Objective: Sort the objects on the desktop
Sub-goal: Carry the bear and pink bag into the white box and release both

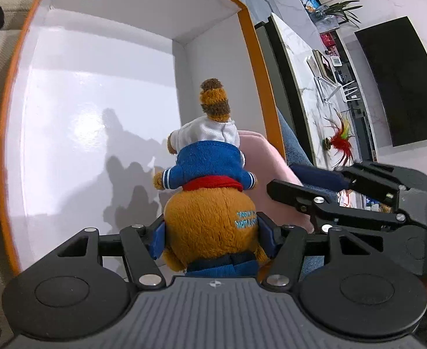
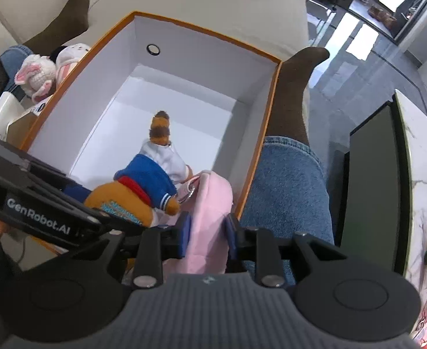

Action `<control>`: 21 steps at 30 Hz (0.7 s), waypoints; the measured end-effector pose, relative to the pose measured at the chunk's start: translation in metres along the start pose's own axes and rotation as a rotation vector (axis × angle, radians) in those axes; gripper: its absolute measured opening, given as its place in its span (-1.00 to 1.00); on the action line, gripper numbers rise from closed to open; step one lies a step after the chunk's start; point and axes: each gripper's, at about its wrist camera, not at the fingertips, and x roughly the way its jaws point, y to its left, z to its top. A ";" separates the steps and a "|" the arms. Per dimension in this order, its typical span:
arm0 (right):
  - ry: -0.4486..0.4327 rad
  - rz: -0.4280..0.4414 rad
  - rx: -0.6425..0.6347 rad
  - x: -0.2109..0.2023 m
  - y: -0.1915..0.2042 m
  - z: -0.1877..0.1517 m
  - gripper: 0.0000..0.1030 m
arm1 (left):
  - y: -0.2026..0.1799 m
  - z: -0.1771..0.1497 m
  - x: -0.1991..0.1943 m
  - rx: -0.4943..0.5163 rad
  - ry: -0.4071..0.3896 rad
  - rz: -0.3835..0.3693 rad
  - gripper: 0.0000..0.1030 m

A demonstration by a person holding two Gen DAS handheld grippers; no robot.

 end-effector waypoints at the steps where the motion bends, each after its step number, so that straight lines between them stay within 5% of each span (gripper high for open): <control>1: 0.003 -0.001 -0.006 -0.001 -0.001 0.000 -0.35 | 0.001 0.000 0.003 -0.006 0.007 -0.004 0.38; 8: 0.046 0.055 0.023 -0.003 -0.016 0.001 -0.25 | 0.002 0.001 0.007 -0.020 0.017 -0.011 0.38; 12: 0.035 0.061 0.006 -0.014 -0.015 -0.001 0.06 | 0.003 0.001 0.010 -0.026 0.029 0.001 0.38; 16: 0.039 0.092 -0.011 -0.018 -0.014 -0.004 -0.33 | 0.004 0.001 0.016 -0.031 0.046 0.007 0.38; 21: 0.024 0.088 -0.078 -0.029 -0.004 -0.009 -0.36 | 0.008 0.001 0.018 -0.051 0.056 0.031 0.39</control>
